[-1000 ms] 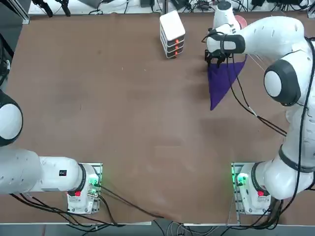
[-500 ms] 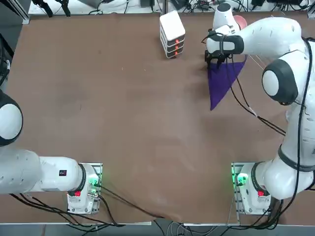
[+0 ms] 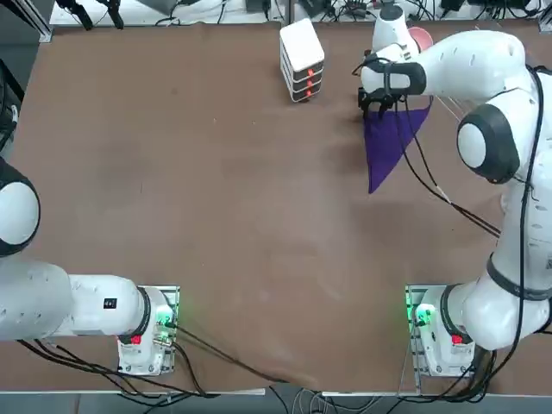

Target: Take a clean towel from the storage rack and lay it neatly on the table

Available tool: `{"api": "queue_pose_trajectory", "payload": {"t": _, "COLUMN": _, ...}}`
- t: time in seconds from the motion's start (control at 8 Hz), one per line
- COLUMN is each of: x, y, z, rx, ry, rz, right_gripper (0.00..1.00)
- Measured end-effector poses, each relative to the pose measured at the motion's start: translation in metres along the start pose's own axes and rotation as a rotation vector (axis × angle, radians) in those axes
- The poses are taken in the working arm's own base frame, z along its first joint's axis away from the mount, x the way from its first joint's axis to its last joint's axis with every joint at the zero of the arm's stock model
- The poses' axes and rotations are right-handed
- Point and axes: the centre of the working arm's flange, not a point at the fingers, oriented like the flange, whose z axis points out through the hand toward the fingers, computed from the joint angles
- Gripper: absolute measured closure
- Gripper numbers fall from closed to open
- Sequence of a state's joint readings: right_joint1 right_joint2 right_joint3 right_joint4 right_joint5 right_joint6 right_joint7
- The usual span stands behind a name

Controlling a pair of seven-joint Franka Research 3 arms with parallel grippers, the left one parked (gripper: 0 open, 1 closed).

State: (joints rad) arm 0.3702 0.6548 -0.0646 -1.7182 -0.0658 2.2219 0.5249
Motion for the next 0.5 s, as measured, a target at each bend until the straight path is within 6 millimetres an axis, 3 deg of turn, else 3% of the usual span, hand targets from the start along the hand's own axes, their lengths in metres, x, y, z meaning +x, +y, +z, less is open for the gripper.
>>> {"api": "queue_pose_trajectory", "payload": {"t": 0.5, "x": 0.0021, "y": -0.0006, "z": 0.0022, "rx": 0.003, "ry": 0.008, "rz": 0.004, "right_gripper": 0.34}}
